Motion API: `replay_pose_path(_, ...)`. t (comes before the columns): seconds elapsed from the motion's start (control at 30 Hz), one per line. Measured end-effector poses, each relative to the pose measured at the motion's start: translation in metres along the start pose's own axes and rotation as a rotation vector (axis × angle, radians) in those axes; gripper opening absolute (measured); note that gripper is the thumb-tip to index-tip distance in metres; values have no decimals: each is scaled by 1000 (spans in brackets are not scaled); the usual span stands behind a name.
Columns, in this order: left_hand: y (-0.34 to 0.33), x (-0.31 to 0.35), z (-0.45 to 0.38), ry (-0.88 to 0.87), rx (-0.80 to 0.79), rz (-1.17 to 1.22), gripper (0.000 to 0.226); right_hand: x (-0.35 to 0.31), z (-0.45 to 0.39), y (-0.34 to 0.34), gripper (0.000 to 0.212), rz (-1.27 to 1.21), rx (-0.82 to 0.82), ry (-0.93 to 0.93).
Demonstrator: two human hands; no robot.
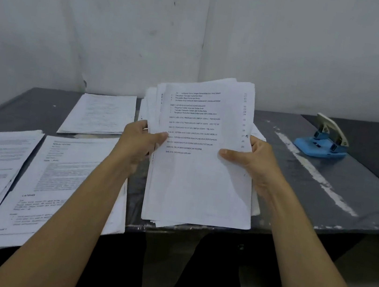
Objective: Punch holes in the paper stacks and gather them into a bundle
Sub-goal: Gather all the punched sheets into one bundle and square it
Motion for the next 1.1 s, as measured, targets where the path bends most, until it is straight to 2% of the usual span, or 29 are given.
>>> replay_pose_path(0.17,1,67,2,-313,104,26,27,-57,-10,1,31,-13,91,191)
replay_pose_path(0.23,2,81,8,-388,123,18,27,-67,-10,3,31,-14,126,241)
replay_pose_path(0.33,-1,86,16,-421,83,43,32,-68,-7,9,38,-31,207,306)
replay_pose_path(0.43,-7,90,21,-472,49,11,36,-67,-7,9,35,-59,230,321)
replay_pose_path(0.63,-15,120,27,-567,65,7,23,-81,-11,4,20,-74,238,345)
replay_pose_path(0.73,-19,136,30,-615,45,2,20,-84,-8,10,20,-90,261,371)
replay_pose_path(0.9,-19,122,30,-576,46,4,30,-72,-3,17,27,-94,302,383)
replay_pose_path(1.1,-22,131,30,-576,44,42,24,-88,-4,12,21,-103,297,416)
Point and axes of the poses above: each hand's wrist, its own z-axis away from the middle knuckle, its own y-axis out of the back of the hand, x = y × z, the point moved 10 cm from there along -z, towards the middle knuckle, and after that the axes turned 13 degrees about x, right-handed, at the moved point
